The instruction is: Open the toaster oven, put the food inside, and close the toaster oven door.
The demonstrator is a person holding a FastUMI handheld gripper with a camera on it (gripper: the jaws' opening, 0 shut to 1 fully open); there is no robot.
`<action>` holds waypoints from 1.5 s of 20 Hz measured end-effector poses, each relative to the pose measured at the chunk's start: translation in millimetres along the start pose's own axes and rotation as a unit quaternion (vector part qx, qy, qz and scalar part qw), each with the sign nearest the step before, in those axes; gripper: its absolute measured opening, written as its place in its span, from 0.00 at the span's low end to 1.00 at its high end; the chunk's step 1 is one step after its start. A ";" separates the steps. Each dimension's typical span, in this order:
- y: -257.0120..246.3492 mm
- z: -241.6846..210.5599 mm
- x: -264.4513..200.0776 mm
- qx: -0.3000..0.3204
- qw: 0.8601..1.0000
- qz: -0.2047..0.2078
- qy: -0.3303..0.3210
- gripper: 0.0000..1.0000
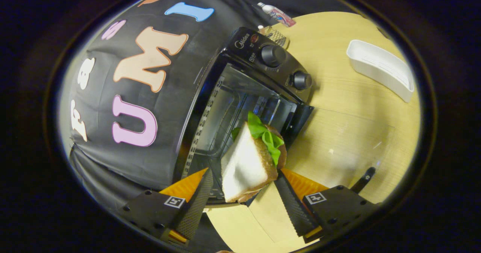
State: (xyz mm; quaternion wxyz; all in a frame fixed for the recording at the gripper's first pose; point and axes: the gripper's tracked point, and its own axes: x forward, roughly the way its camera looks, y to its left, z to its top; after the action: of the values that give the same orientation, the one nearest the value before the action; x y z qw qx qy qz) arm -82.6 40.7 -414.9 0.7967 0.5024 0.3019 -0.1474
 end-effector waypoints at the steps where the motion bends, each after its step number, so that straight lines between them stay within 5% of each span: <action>1: -1.5 0.6 -5.9 0.000 1.000 0.001 -0.003 0.99; 11: -14.9 -2.3 -40.3 -0.015 1.000 0.002 -0.015 1.00; 19: -44.0 -35.6 -11.4 -0.001 0.999 -0.026 0.044 1.00; 30: 5.5 -19.3 20.3 0.038 0.998 0.042 0.033 1.00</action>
State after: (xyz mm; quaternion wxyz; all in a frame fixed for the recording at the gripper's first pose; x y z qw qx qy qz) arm -70.3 61.7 -429.8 0.7723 0.5487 0.3011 -0.1088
